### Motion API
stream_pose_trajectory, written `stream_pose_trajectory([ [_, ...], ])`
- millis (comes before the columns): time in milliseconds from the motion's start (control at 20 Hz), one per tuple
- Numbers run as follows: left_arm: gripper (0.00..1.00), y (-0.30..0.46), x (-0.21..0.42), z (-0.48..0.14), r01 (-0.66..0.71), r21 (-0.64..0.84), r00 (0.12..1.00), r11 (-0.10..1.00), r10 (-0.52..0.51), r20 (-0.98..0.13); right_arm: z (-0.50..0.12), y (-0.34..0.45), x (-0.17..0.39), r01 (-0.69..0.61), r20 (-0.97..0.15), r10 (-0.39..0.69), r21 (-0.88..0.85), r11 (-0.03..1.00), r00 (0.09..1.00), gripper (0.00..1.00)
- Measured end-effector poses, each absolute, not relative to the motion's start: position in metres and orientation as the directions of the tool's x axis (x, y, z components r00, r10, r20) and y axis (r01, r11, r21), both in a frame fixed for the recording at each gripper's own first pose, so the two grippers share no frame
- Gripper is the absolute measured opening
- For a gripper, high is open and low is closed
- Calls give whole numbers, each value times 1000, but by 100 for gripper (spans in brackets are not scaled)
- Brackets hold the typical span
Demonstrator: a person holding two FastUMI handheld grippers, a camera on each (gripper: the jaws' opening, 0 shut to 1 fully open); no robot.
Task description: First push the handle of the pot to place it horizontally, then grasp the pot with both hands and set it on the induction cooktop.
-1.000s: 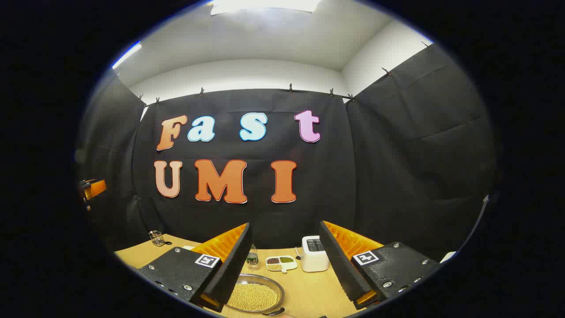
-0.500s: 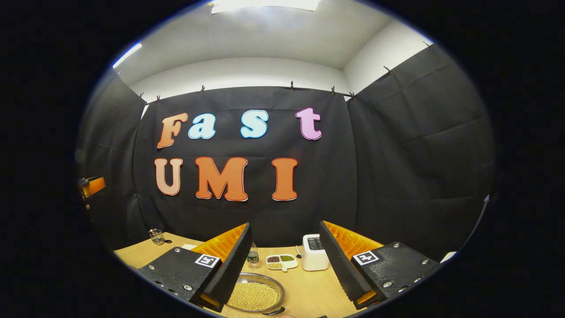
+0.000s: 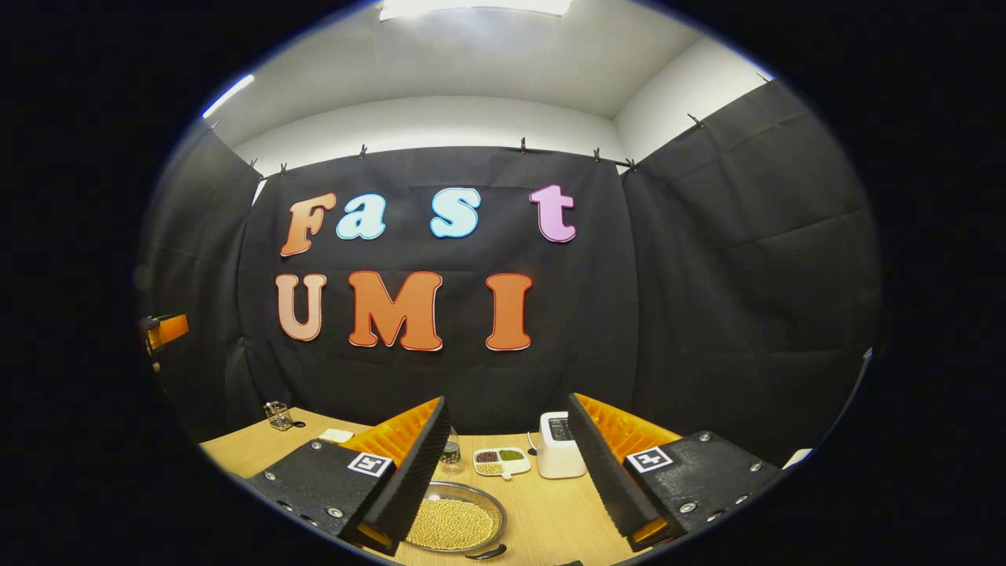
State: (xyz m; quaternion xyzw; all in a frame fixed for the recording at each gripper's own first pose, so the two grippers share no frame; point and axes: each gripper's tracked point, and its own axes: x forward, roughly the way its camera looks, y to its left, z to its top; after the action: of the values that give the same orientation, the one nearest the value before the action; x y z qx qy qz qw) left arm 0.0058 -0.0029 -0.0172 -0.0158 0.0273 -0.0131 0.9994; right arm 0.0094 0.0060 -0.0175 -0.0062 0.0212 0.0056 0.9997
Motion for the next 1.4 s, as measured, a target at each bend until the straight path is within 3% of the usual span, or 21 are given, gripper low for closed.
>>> stream_pose_trajectory([
  [150,99,0,7,-20,17,-38,998,999,-19,-63,-20,7,10,-17,-50,18,20,1000,999,86],
  [350,99,5,7,-23,6,-41,997,999,-9,-70,-31,10,9,-30,-66,32,27,999,997,66],
  [550,99,3,5,-24,16,-48,997,999,-20,-74,-44,14,0,-41,-85,43,28,999,995,38],
  [900,99,3,3,-33,18,-63,995,998,-25,-99,-84,24,-15,-55,-153,52,-20,998,987,7],
  [1050,98,-1,0,-32,29,-63,994,998,-35,-100,-109,33,-23,-82,-207,78,-13,997,975,0],
  [1400,98,1,-7,-27,25,-51,996,998,-30,-85,-176,46,-39,-141,-368,113,-50,989,923,0],
])
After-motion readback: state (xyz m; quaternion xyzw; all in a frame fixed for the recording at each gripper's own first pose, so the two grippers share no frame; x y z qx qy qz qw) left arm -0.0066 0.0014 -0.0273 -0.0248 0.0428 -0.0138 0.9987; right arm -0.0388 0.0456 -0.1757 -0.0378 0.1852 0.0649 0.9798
